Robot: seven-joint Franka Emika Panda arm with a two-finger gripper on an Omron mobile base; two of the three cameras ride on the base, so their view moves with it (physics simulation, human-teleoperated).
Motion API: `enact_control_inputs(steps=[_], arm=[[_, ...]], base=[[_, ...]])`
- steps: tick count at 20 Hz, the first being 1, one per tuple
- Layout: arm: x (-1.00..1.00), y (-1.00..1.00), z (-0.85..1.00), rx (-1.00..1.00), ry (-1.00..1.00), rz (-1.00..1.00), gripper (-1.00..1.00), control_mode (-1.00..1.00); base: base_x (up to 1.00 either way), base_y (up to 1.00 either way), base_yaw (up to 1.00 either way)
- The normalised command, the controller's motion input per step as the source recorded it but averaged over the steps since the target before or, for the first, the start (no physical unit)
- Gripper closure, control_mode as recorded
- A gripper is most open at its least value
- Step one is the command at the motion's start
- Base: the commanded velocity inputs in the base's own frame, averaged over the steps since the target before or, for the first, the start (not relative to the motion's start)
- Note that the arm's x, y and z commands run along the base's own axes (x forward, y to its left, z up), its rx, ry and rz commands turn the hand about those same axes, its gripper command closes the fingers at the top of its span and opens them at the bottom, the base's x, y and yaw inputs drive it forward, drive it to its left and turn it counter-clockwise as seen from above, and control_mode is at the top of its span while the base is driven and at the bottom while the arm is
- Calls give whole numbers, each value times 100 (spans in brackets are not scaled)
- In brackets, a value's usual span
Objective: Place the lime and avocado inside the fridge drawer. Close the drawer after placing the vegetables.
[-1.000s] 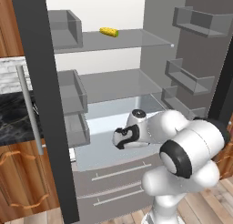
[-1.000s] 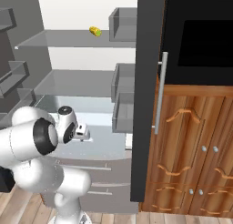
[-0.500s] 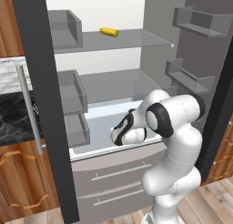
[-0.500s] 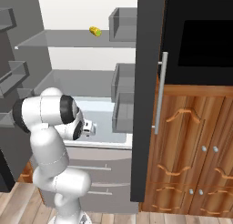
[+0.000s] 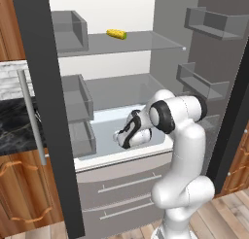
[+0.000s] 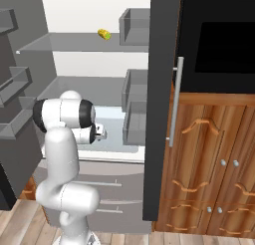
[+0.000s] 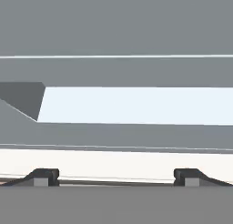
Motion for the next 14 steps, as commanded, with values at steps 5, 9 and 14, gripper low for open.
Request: enact_control_inputs(steps=[5,9,14], arm=[[13,6,1,0,0,0,-100,-100],[-39,-4,32,0,-4,0,-100,-100],[16,0,37,0,-10,0,-100,-100]], base=[[0,0,0],[0,0,0],[0,0,0]])
